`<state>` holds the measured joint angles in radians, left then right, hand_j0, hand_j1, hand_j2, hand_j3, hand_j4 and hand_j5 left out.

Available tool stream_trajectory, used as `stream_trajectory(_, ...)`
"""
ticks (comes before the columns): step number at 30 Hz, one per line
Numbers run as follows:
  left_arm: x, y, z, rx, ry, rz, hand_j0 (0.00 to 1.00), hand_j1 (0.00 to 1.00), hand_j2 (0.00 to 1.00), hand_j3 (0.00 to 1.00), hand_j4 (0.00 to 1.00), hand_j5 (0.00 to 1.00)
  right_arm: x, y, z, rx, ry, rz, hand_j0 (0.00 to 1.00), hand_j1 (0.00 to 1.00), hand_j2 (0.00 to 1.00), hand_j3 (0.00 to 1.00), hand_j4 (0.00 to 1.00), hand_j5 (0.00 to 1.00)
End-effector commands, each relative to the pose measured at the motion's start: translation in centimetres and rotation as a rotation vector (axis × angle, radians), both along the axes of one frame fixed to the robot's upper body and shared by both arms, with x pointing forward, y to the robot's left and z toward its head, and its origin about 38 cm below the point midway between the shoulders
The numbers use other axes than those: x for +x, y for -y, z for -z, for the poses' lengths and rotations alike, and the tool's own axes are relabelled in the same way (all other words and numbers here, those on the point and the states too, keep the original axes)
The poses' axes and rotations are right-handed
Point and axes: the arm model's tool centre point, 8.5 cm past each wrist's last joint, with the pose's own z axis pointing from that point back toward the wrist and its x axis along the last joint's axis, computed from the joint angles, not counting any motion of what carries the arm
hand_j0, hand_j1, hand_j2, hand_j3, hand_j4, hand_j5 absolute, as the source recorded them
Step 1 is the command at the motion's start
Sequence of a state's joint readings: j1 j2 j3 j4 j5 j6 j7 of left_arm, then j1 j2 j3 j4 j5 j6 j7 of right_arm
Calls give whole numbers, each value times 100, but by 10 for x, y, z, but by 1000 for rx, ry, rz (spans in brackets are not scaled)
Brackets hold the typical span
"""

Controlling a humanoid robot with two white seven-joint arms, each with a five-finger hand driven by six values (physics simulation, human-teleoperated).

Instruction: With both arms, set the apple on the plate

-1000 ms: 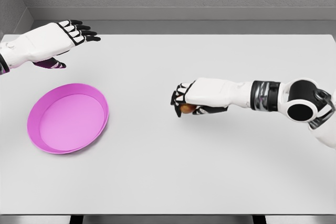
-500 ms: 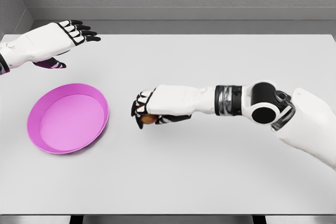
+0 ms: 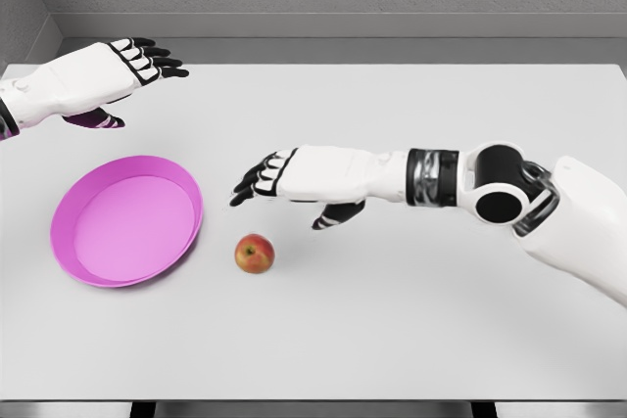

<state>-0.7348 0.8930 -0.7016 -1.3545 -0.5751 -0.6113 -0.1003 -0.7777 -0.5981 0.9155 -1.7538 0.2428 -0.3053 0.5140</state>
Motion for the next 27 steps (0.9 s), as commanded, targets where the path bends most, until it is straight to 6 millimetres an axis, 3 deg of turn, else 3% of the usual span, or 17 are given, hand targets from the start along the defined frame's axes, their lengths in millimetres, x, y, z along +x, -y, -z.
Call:
stream_trajectory(1,0,-1,-1,-5,1,-3,100,100,100,100,100,100,18,48,-33,10,87,93,100,100,100,100,100,100)
stream_trajectory(6,-2,-2,1,23,3,-2,100,100,100,100,100,100,25,161,-76,15,202,346,100,100,100,100,100,100)
stream_trajectory(8,-7,6,6,59,12,27,100,100,100,100,100,100,21,200,-83,26,212,445,100,100,100,100,100,100)
stream_trajectory(11,-18,20,15,94,-10,72,100,100,100,100,100,100,21,239,-77,51,204,527,100,100,100,100,100,100)
stream_trajectory(17,-43,58,30,197,-47,192,100,100,100,100,100,100,23,241,-72,56,199,513,100,100,100,100,100,100)
stream_trajectory(20,-48,71,35,242,-72,226,100,100,100,100,100,100,21,218,-54,47,161,447,100,100,100,100,100,100)
stream_trajectory(22,-54,86,41,244,-83,269,100,100,100,100,100,100,24,212,-54,67,159,438,100,100,100,100,100,100)
stream_trajectory(27,-58,105,60,329,-152,320,100,100,100,100,100,100,22,209,-53,69,163,423,100,100,100,100,100,100)
